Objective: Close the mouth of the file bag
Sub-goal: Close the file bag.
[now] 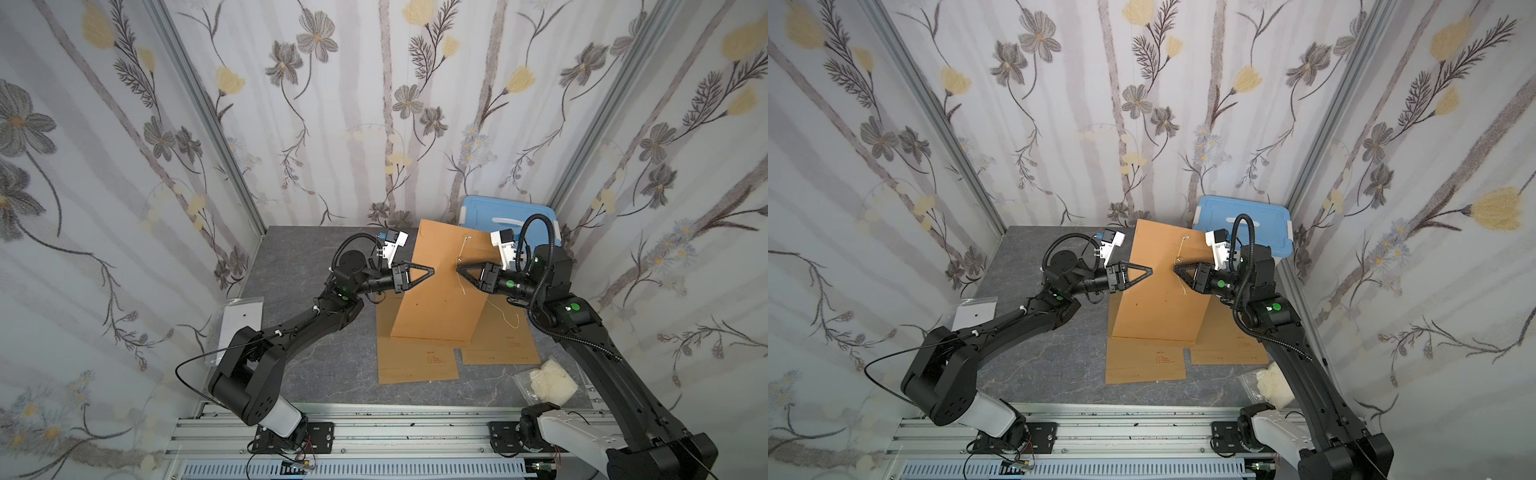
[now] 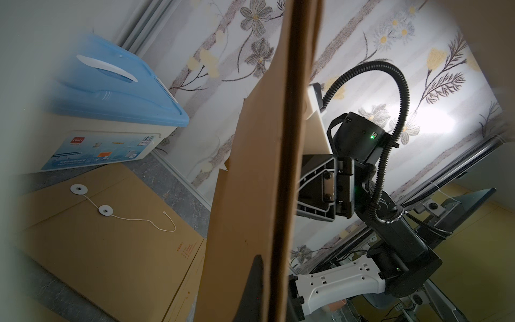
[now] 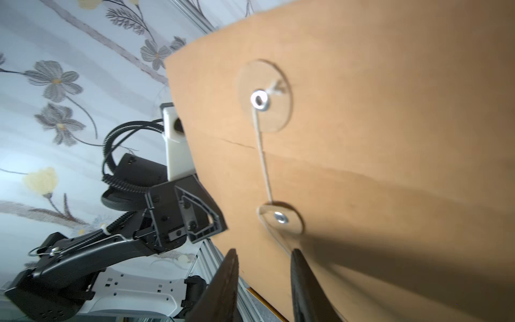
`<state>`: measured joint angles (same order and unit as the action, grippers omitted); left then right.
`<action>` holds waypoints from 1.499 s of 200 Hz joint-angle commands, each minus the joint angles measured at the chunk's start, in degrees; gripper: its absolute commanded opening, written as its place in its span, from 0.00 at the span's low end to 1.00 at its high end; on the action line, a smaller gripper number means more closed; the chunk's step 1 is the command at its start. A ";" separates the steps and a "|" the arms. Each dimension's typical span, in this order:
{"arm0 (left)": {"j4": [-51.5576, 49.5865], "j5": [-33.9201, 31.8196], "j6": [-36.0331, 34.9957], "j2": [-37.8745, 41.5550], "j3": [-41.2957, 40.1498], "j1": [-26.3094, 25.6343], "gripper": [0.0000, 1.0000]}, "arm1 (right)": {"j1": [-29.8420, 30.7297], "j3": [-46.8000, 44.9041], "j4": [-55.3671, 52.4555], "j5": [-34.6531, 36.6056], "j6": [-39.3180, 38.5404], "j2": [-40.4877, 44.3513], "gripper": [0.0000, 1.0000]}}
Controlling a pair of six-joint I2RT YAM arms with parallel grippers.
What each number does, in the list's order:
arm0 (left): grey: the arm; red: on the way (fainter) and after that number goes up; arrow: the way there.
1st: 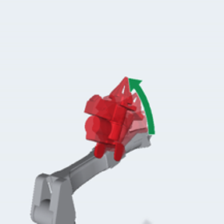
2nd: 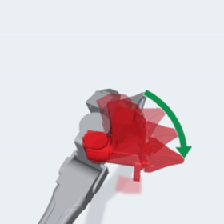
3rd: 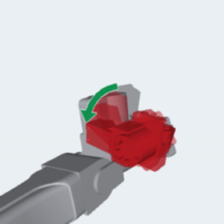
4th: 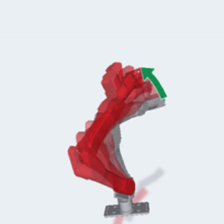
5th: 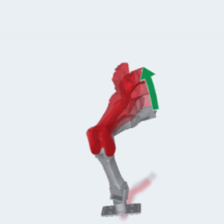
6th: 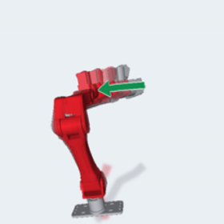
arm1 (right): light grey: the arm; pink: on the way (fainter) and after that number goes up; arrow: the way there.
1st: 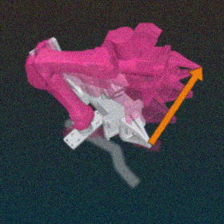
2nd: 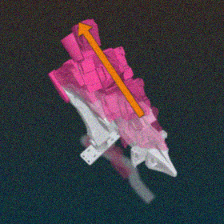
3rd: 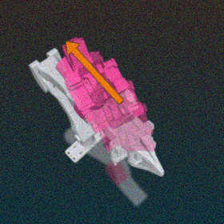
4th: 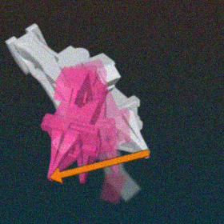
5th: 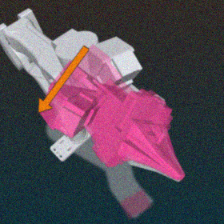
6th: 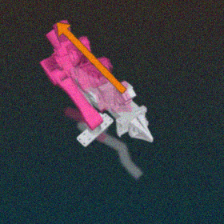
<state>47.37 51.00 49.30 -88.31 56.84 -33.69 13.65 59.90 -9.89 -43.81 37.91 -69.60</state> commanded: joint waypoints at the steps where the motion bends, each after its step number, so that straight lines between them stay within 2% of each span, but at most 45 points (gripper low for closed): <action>1: 1.63 -0.27 -0.63 0.09 0.86 -0.02 0.00 | -0.11 0.60 5.22 -3.50 0.50 1.45 0.34; 31: 1.85 -0.03 -0.26 -0.24 1.39 -0.01 0.00 | 0.30 4.58 -5.65 8.58 -6.11 2.28 0.27; 55: 1.98 0.13 -0.10 -0.28 1.74 -0.01 0.00 | 2.08 6.11 -6.64 11.92 -7.93 1.63 0.22; 93: 3.38 0.46 0.84 -0.63 1.75 -0.03 0.00 | 3.79 7.85 -5.84 11.64 -8.46 -1.17 0.16; 201: 6.08 1.06 2.44 -1.43 1.14 -0.12 0.00 | 4.98 7.60 -4.55 13.49 -9.21 -4.20 0.13; 239: 6.49 0.98 2.56 -1.35 0.84 -0.10 0.00 | 4.98 7.03 -3.94 12.13 -8.57 -5.35 0.12; 275: 6.67 0.86 2.51 -1.38 0.77 -0.07 0.00 | 5.07 3.93 2.43 6.03 -5.48 -6.25 0.12; 300: 6.53 0.85 2.43 -0.97 0.36 -0.13 0.00 | 4.26 0.73 3.30 6.80 -4.42 -4.58 0.12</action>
<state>49.91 51.07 51.42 -89.78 57.43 -33.74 18.55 62.70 -10.79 -35.88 31.83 -75.31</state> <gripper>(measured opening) 0.060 0.118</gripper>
